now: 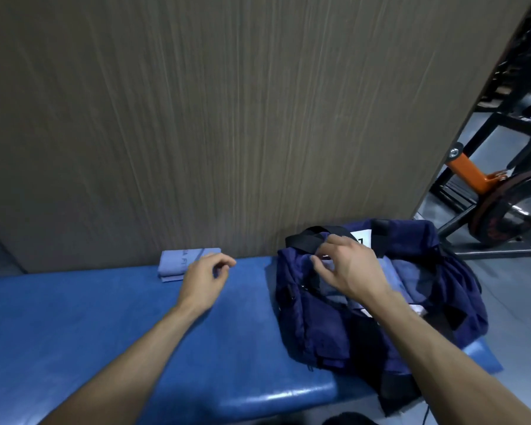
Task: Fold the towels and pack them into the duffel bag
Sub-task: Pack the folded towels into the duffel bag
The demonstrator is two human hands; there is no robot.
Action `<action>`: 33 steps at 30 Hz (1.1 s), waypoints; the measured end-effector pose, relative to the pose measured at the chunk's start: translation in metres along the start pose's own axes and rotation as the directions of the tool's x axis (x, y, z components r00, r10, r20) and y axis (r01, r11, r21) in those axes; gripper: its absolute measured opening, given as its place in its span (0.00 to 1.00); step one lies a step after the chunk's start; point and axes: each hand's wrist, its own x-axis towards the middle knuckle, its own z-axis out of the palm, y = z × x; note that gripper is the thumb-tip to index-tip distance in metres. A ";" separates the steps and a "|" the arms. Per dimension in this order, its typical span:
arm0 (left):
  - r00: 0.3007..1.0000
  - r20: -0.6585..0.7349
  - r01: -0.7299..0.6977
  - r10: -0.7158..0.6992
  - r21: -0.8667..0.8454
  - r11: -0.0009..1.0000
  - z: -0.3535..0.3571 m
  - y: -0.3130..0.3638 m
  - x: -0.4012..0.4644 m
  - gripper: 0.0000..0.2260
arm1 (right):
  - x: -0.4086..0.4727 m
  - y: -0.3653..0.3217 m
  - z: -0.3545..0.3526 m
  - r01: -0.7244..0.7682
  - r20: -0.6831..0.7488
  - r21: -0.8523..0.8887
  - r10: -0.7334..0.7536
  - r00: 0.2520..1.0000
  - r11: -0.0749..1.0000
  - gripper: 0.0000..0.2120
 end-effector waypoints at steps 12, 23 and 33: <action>0.767 -0.195 0.639 -0.612 0.135 0.757 -0.064 -0.092 0.018 0.22 | 0.072 -0.131 0.083 0.003 0.461 0.339 -0.169 0.871 0.941 0.18; 0.694 -0.115 0.720 -0.711 0.100 0.687 -0.050 -0.087 0.038 0.14 | 0.072 -0.151 0.118 -0.276 0.783 0.291 -0.062 0.619 0.916 0.33; 0.847 -0.115 0.457 -0.519 -0.341 0.821 -0.053 -0.052 0.029 0.16 | 0.066 -0.146 0.090 -0.321 0.728 0.368 -0.056 0.683 0.873 0.27</action>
